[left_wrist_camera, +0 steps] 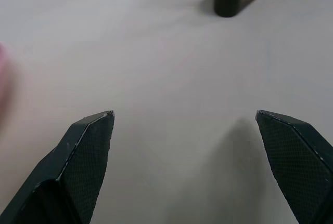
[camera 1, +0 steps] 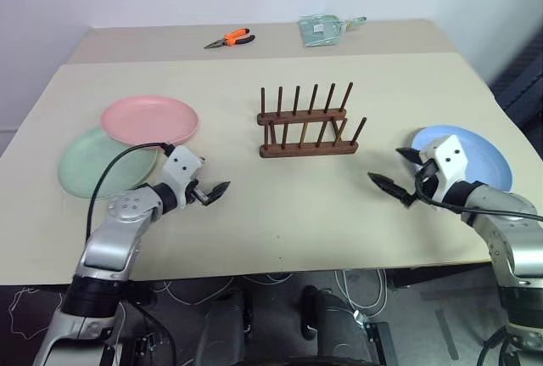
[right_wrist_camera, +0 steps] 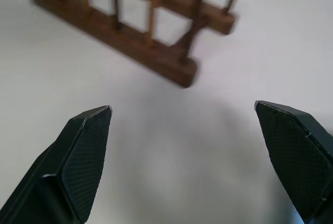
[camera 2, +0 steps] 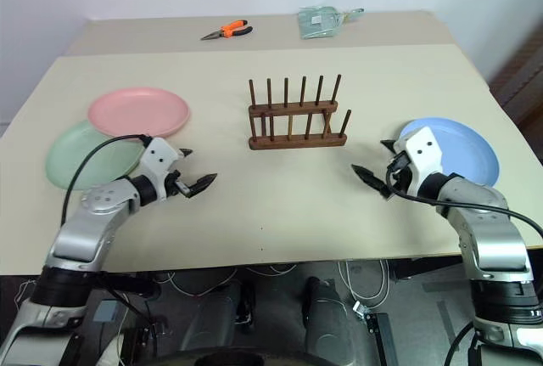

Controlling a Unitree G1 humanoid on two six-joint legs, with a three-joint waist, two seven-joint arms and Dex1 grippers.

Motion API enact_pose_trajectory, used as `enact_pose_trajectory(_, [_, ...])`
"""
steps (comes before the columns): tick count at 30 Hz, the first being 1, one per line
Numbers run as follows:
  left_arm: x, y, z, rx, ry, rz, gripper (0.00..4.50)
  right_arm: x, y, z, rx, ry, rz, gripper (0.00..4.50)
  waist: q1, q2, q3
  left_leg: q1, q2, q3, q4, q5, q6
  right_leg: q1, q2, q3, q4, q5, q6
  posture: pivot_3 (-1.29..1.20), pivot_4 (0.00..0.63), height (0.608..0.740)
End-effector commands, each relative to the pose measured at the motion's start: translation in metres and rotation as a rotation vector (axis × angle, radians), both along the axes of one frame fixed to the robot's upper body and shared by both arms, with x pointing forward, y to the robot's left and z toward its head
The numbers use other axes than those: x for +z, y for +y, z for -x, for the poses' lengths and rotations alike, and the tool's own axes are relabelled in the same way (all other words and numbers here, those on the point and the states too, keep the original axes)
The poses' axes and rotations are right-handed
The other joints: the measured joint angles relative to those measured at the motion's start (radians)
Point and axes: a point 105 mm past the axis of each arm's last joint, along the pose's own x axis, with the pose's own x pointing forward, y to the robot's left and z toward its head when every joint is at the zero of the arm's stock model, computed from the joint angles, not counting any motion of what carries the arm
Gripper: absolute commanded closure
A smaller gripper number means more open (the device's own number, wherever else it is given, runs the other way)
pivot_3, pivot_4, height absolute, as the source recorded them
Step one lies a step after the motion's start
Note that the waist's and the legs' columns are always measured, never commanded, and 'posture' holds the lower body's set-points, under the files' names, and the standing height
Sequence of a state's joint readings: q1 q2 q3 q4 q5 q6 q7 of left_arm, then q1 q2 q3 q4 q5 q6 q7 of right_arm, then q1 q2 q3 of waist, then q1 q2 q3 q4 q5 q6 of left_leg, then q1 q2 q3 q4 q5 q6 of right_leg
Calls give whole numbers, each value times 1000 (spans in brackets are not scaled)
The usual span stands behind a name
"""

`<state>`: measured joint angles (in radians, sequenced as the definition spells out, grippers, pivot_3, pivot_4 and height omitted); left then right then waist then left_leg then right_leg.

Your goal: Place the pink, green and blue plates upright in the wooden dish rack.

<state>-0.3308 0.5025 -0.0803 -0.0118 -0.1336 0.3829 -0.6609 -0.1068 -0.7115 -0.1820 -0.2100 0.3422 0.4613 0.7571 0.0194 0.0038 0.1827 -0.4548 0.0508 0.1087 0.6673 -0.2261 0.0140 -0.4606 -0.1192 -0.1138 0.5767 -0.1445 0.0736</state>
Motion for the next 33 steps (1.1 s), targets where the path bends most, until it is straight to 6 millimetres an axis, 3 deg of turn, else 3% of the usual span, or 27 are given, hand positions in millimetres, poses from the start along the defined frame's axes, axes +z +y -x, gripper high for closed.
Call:
enact_pose_trajectory(1, [3, -30, -20, -116, -48, -35, 42, 6, 20, 9, 26, -46, 10, 0, 2, 0, 0, 0, 0, 0, 0, 0, 0, 0, 0, 0, 0, 0, 0, 0, 150, 740])
enact_pose_trajectory(7, [-2, -78, -55, -274, -12, -61, 42, 7, 34, 23, -31, -88, 4, 0, -5, -1, 0, 0, -1, 0, 1, 0, 1, 1, 0, 0, 0, 0, 0, 0, 150, 740])
enact_pose_trajectory(13, [-5, -112, -65, -379, 21, -84, 42, 7, 27, 38, -143, -120, 17, 0, -3, -2, 0, -1, -1, -1, 1, 2, 3, 1, 0, 0, -1, 0, 1, 0, 150, 740])
enact_pose_trajectory(16, [-8, -118, -63, -410, 29, -86, 901, 6, 24, 44, -187, -128, 25, 0, -4, -3, -1, -1, -1, -2, 1, 2, 3, 1, 0, -1, -1, 0, 1, 0, 150, 740])
enact_pose_trajectory(22, [-9, -129, -49, -527, 25, -66, 3741, 5, 15, 46, -215, -131, 39, 0, -7, -3, -1, 0, -1, -2, 1, 0, 0, 3, 0, -1, -1, 0, 1, 0, 150, 740])
enact_pose_trajectory(30, [-3, -130, -33, -631, -13, -48, 3733, 5, 11, 39, -196, -134, 54, 0, -6, -3, -1, 0, -1, -3, 0, 2, 3, 2, 0, -1, -1, -1, 2, 0, 150, 740])
enact_pose_trajectory(33, [2, -128, -16, -744, -37, -68, 3733, 5, 8, 41, -185, -119, 60, 0, -7, -3, -1, 0, -1, -2, 0, 2, 3, 1, 0, -1, -1, -1, 2, 0, 150, 740])
